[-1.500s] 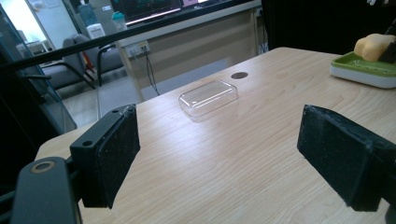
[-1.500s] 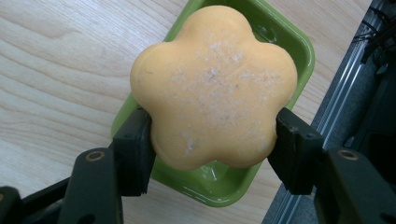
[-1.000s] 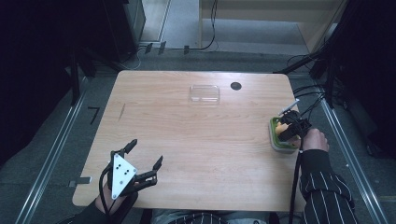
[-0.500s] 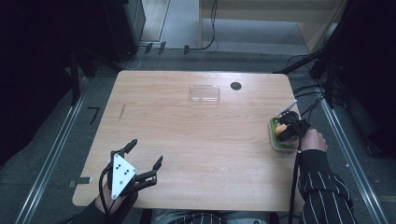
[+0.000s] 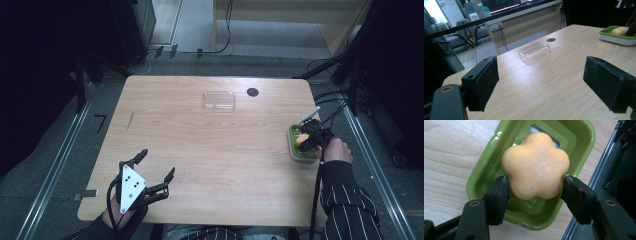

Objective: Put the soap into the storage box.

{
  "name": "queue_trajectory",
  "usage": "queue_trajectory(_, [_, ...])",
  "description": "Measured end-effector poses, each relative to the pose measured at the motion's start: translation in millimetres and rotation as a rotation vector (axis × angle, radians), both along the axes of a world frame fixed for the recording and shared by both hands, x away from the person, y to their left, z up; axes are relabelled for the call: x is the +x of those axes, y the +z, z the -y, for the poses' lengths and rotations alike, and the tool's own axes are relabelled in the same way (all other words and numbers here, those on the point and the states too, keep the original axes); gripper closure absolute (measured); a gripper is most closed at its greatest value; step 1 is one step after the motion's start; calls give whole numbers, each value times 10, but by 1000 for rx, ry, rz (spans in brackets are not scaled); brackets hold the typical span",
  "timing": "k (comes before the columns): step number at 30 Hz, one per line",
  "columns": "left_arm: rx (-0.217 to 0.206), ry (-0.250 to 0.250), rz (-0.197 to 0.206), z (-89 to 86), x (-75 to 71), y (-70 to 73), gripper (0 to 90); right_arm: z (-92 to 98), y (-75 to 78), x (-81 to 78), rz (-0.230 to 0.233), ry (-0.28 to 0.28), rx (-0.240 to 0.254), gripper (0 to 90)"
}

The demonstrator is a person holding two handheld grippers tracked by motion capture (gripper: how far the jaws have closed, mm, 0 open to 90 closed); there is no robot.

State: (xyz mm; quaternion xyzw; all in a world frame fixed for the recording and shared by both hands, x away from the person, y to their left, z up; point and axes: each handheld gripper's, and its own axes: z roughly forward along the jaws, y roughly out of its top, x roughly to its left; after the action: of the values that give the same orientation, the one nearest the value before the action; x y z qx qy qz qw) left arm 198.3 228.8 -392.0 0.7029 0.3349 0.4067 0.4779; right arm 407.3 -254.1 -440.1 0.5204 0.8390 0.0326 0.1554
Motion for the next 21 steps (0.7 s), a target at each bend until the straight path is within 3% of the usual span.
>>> queue_trajectory(9, [-1,3,-1,-7,-3,1,135,-27,53,-39,1,8,1,347])
queue_trajectory(21, [-5,3,0,-9,-6,1,135,-82,201,-188,13,-10,36,147])
